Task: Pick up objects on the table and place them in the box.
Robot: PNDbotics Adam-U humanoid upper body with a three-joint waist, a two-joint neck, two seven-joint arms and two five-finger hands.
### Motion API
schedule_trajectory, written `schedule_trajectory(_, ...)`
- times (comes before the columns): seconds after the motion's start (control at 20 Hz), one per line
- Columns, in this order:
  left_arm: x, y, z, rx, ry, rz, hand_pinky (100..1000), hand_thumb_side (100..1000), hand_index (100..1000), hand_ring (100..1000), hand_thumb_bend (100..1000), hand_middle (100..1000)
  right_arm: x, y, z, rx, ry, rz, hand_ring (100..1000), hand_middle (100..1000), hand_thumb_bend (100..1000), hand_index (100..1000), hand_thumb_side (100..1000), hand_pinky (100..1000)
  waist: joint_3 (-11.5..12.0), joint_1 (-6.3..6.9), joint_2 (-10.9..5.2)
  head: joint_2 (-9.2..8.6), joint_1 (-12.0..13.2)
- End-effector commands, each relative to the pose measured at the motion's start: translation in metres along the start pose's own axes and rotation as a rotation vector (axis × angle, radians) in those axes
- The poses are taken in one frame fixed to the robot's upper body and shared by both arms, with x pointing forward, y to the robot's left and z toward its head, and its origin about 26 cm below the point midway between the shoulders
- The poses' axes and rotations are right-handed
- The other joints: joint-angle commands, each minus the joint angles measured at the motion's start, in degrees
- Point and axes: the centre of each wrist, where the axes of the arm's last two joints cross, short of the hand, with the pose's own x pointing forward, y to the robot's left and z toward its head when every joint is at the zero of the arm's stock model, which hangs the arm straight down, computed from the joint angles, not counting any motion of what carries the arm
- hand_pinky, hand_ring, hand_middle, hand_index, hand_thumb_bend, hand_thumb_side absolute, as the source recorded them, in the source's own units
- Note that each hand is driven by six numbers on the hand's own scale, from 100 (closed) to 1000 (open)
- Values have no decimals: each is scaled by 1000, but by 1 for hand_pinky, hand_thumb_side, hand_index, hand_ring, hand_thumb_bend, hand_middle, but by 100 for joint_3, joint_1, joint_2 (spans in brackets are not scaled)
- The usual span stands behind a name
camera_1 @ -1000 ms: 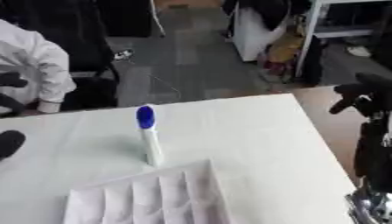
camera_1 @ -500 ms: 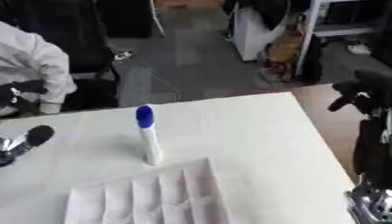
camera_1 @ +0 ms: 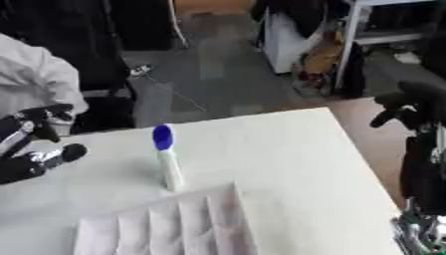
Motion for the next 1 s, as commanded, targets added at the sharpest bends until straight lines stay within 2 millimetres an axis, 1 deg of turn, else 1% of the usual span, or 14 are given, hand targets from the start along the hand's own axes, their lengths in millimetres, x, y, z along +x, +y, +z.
schedule_trajectory(0.05,-6,6,-11,-94,56,-9,630,1000,1000,606,902,826,6,-1,-9,20,-35,-4,571,470,100,694,940,376,-19,4,-136,-1,53)
schedule_trajectory(0.2,-8,5,-22,-162,93,-17,625,1000,1000,610,918,828,7,1,-11,25,-38,-16,571,470,100,694,941,377,-58,30,-163,-3,80)
schedule_trajectory(0.45,-15,0,-36,-218,147,1,600,1000,1000,639,947,846,8,4,-14,31,-43,-38,571,472,100,694,941,379,-146,75,-198,-3,145)
schedule_trajectory(0.55,-18,-4,-41,-233,170,20,589,1000,1000,654,969,852,8,5,-15,32,-45,-44,570,473,100,694,941,380,-172,92,-209,2,156)
schedule_trajectory(0.6,-19,-7,-43,-242,183,27,585,1000,1000,661,977,856,8,5,-16,32,-46,-47,570,473,100,694,913,380,-184,104,-214,4,161)
schedule_trajectory(0.65,-19,-9,-45,-250,193,32,574,1000,1000,664,987,856,9,5,-16,33,-46,-49,570,473,100,694,941,380,-192,114,-220,7,161)
schedule_trajectory(0.7,-19,-12,-48,-258,204,38,562,1000,1000,669,1000,856,9,6,-16,33,-46,-51,570,473,100,694,941,380,-200,125,-227,9,162)
schedule_trajectory(0.8,-19,-17,-52,-271,222,44,536,1000,1000,682,1000,859,9,6,-17,33,-47,-55,570,474,100,693,941,381,-216,145,-241,13,171)
schedule_trajectory(1.0,-16,-25,-60,-297,242,42,518,1000,1000,694,1000,860,10,8,-19,32,-51,-64,570,475,100,693,941,381,-252,179,-264,16,174)
